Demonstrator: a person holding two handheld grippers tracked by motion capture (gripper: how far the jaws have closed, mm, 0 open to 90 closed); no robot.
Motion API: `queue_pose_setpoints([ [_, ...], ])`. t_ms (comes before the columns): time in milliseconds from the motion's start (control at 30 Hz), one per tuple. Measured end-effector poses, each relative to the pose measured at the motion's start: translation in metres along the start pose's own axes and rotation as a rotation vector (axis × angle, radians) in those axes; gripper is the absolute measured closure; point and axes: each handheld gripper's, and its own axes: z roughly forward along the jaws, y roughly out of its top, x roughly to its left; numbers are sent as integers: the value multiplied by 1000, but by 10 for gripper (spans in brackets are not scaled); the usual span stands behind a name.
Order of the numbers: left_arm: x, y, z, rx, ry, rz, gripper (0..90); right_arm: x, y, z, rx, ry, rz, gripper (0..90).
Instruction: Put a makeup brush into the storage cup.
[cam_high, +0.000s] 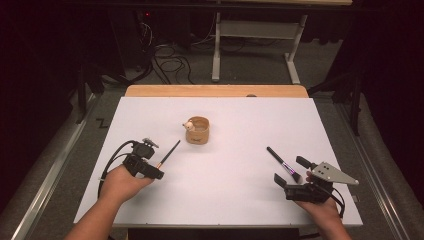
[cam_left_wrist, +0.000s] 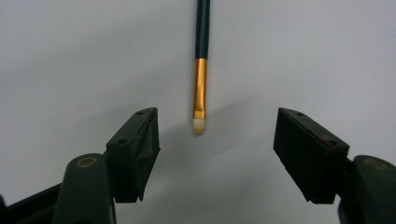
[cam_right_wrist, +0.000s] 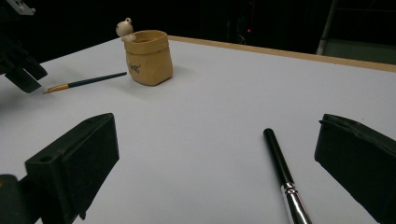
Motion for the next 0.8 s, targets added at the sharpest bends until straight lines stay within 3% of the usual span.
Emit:
queue_pose_setpoints([
  [67,0,0,1,36,-11,-23,315,0,0,0,1,0,2,4],
  [433,-4,2,8,148,16,-10,281,2,0,0,1,3,-5,4],
  [600,-4,5,9,145,23,-5,268,2,-1,0,3,4,-8,4],
  [800,-3,6,12,118,50,35,246,3,-1,0,6,9,-10,4],
])
